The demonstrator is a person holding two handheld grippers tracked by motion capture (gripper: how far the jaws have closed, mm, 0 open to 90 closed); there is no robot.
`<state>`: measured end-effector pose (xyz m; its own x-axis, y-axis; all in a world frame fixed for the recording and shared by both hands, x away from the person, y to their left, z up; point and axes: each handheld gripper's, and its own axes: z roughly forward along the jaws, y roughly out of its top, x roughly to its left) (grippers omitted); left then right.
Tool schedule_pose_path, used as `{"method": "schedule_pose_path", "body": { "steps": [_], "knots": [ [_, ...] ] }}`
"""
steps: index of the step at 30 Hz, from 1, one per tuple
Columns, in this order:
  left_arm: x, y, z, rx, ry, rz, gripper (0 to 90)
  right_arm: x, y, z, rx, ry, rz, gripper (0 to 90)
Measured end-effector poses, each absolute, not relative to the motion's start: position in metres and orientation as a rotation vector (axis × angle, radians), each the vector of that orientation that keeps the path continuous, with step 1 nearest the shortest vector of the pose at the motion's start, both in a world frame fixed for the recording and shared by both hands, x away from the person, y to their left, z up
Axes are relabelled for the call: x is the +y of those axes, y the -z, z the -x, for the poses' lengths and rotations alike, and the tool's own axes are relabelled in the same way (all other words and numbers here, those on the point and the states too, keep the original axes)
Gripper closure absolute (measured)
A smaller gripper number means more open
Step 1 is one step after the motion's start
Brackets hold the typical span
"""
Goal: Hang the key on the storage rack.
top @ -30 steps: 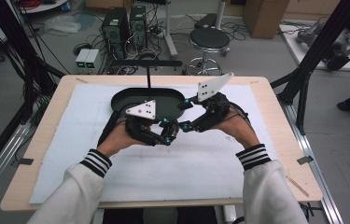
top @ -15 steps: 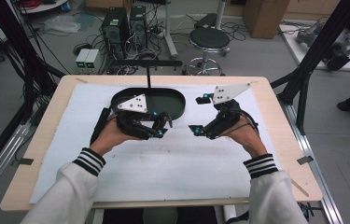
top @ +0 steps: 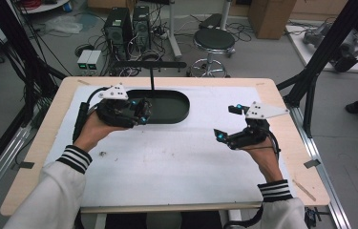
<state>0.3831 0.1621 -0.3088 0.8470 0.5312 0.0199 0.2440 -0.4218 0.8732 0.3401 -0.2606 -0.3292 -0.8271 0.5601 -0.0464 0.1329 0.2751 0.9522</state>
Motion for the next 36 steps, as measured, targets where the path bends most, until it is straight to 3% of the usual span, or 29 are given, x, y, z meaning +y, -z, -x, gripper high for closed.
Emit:
{"method": "schedule_pose_path", "body": {
  "steps": [36],
  "knots": [
    [0.221, 0.275, -0.440, 0.917, -0.543, -2.058, 48.7, -0.315, 0.410, -0.295, 1.850, -1.639, -0.814, 0.5]
  ]
}}
